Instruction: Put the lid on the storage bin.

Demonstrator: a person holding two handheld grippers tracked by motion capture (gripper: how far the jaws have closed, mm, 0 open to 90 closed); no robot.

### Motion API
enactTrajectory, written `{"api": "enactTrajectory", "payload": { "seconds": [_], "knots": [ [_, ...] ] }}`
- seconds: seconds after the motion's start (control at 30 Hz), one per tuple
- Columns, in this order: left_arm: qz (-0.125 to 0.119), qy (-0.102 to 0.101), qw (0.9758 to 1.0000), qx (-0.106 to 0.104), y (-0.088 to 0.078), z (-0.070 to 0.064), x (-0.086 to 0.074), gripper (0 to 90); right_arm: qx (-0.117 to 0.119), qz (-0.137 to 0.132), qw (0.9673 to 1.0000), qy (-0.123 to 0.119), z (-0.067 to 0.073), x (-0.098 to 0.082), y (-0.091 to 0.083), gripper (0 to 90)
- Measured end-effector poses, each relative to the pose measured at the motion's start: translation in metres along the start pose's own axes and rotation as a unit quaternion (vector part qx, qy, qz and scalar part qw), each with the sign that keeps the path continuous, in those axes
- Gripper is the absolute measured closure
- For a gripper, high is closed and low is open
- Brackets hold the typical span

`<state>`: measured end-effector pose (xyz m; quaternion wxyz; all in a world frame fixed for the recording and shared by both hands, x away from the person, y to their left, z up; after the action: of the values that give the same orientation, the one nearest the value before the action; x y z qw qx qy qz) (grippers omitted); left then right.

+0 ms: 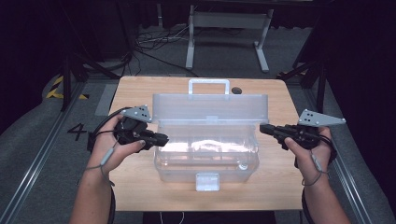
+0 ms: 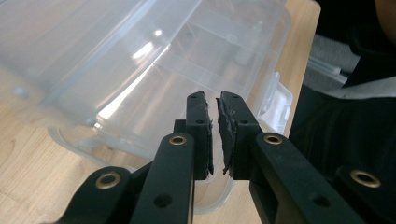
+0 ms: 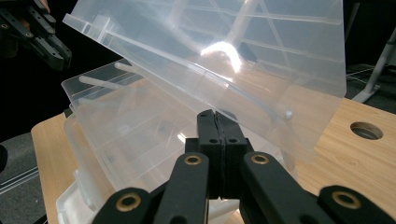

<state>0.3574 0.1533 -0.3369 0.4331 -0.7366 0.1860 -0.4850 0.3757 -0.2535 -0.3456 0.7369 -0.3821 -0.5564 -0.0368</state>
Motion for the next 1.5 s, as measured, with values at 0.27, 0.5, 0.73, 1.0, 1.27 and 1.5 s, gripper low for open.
{"api": "enactTrajectory", "payload": {
  "seconds": [0.27, 0.5, 0.73, 1.0, 1.27, 1.5],
  "knots": [
    [-0.009, -0.03, 0.9994, 0.017, -0.009, 0.009, -0.015, 81.9, -0.002, 0.0, 1.0, -0.003, 0.0, 0.0, -0.001, 90.0],
    [-0.003, -0.059, 0.997, 0.049, -0.009, 0.019, -0.023, 81.1, -0.004, 0.001, 1.0, -0.003, 0.001, 0.0, -0.001, 90.0],
    [-0.001, -0.094, 0.9937, 0.061, -0.007, 0.032, -0.034, 80.6, -0.004, 0.008, 0.9999, -0.006, 0.002, -0.001, -0.001, 90.0],
    [0.001, -0.135, 0.9873, 0.083, -0.005, 0.048, -0.047, 76.4, -0.004, 0.014, 0.9999, -0.006, 0.003, -0.002, -0.002, 90.0],
    [0.014, -0.139, 0.9868, 0.082, 0.001, 0.058, -0.051, 68.9, -0.001, 0.023, 0.9997, -0.009, 0.004, -0.004, -0.002, 90.0],
    [0.023, -0.141, 0.9866, 0.079, 0.007, 0.062, -0.051, 65.3, 0.001, 0.037, 0.9992, -0.012, 0.006, -0.006, -0.001, 90.0]
  ]
}}
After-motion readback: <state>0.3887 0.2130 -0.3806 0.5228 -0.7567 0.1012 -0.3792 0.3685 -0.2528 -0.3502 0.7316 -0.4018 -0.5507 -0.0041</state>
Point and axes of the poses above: each handheld gripper's, and its own axes: y roughly forward along the jaws, x roughly out of its top, z roughly to its left, the point moved 4 cm from there along y, roughly forward along the jaws, and after that the axes turned 12 degrees about z, right-handed, at the moved point
